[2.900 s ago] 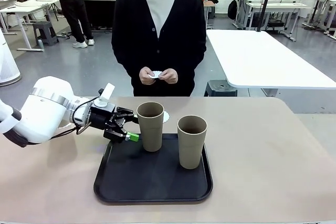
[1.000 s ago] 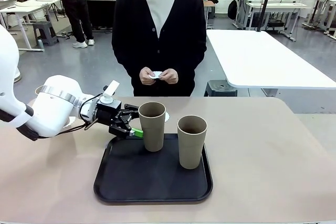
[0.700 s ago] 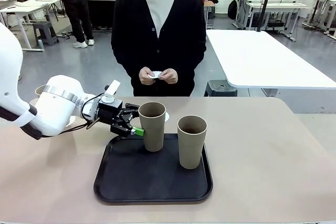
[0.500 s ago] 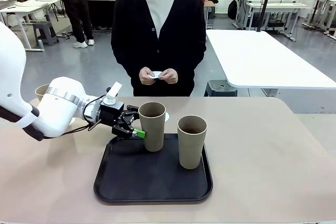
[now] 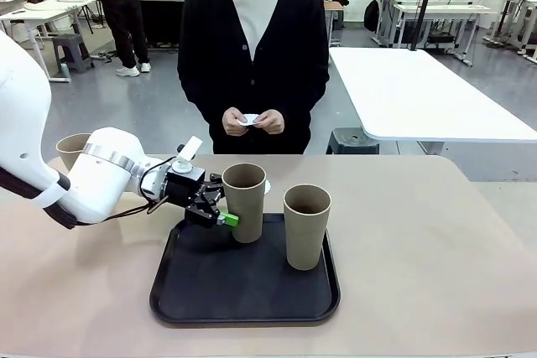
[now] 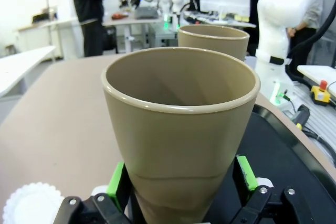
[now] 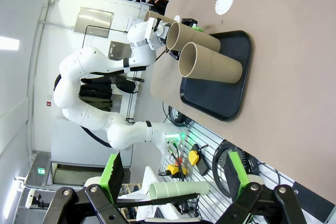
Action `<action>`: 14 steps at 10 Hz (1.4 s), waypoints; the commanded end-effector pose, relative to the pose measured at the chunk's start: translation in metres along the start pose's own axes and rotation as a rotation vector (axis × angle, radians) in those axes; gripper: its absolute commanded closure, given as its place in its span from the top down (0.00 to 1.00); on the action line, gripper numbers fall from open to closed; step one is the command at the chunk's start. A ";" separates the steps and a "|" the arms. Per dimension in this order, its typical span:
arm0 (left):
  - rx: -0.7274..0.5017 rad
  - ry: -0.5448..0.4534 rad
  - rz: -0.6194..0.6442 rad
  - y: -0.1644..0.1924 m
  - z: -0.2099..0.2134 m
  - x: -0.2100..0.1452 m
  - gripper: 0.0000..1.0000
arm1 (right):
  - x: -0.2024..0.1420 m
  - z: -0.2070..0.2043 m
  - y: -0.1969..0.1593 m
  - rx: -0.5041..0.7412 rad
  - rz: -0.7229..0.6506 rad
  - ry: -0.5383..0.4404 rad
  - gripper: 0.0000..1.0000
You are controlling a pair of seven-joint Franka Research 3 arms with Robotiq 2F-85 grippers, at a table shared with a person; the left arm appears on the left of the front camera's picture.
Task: Place coasters on the table and set cups on them.
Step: Take one Reusable plastic cup from the Flat Tray and place it on a coaster set by the human.
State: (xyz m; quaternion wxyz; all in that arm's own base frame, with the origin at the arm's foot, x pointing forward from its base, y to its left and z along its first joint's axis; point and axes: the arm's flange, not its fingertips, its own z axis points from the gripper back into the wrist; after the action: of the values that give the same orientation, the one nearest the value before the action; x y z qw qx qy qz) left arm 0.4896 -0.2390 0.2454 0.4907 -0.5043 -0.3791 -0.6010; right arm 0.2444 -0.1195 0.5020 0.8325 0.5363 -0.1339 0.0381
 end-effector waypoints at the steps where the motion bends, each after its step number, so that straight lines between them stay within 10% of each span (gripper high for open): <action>1: -0.014 -0.019 -0.042 0.009 -0.011 -0.005 1.00 | 0.001 -0.001 0.000 0.015 0.005 -0.001 1.00; 3: -0.021 -0.028 -0.052 0.014 -0.018 -0.007 0.90 | 0.001 -0.001 0.000 0.015 0.005 -0.001 1.00; 4: -0.017 -0.030 -0.053 0.015 -0.017 -0.007 0.41 | 0.001 -0.001 0.000 0.015 0.005 -0.001 1.00; 5: -0.012 -0.035 -0.054 0.015 -0.016 -0.006 0.31 | 0.001 -0.001 0.000 0.015 0.005 -0.001 1.00; 6: -0.006 -0.044 -0.054 0.015 -0.013 -0.004 0.00 | 0.001 -0.001 0.000 0.015 0.005 -0.001 1.00; 8: -0.004 -0.050 -0.055 0.010 -0.009 0.003 0.00 | 0.001 -0.001 0.000 0.015 0.005 -0.001 1.00; 9: 0.011 -0.051 -0.018 -0.001 -0.005 0.020 0.28 | 0.001 -0.001 0.000 0.015 0.005 -0.001 1.00; 14: 0.087 -0.007 -0.015 -0.037 0.019 0.173 0.28 | 0.001 -0.001 0.000 0.015 0.005 -0.001 1.00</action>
State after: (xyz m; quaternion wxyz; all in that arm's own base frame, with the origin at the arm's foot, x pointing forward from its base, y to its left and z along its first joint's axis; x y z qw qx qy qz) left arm 0.4605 -0.2443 0.4128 0.4855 -0.4903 -0.4113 -0.5956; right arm 0.2444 -0.1195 0.5020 0.8325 0.5364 -0.1338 0.0381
